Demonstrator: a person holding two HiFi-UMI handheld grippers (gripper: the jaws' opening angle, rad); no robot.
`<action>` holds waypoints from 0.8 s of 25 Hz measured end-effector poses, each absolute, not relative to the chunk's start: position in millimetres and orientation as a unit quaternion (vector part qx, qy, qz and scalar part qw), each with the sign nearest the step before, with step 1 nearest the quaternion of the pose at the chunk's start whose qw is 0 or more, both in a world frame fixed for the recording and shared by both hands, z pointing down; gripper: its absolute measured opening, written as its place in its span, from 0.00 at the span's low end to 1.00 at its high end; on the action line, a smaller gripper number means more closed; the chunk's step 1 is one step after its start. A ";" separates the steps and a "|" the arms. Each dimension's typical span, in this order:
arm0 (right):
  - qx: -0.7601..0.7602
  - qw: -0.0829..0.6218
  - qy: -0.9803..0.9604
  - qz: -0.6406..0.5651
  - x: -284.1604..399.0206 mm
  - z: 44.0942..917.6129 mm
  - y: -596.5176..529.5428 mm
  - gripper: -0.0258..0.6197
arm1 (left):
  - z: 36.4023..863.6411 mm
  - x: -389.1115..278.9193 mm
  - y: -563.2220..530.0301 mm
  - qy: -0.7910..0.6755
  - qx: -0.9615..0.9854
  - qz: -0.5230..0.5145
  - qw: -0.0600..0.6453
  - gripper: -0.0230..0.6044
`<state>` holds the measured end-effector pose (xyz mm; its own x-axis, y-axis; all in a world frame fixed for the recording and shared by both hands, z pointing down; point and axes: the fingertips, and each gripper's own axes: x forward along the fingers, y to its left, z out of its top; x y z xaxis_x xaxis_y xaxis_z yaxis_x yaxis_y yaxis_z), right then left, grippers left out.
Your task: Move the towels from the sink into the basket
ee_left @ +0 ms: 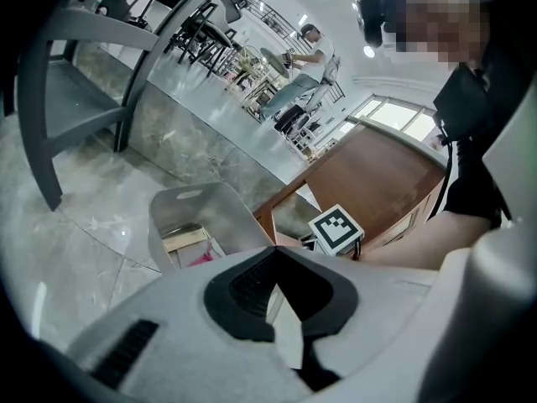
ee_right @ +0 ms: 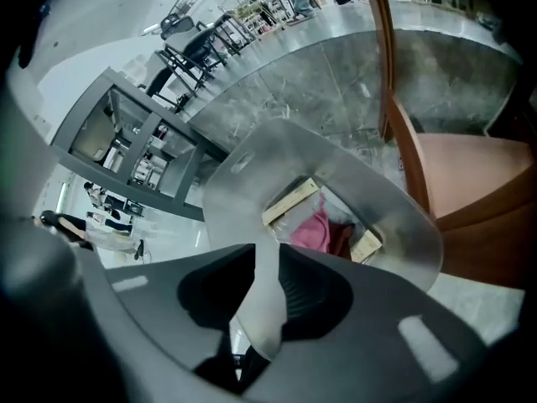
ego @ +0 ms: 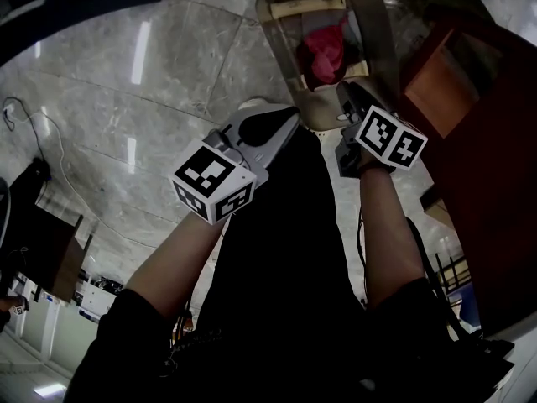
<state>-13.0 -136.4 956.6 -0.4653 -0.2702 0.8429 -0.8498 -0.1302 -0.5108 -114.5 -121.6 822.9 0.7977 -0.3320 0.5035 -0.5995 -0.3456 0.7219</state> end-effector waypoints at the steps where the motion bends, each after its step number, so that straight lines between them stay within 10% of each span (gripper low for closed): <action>1: 0.462 0.240 -0.619 0.588 -12.4 951.0 -139.0 0.16 | 820.8 -114.4 -121.9 -0.288 0.810 0.135 0.493 0.04; 20: 0.465 0.070 -0.774 0.424 -26.9 609.0 -231.1 0.05 | 568.5 -106.2 -184.3 -0.314 0.873 0.053 0.368 0.04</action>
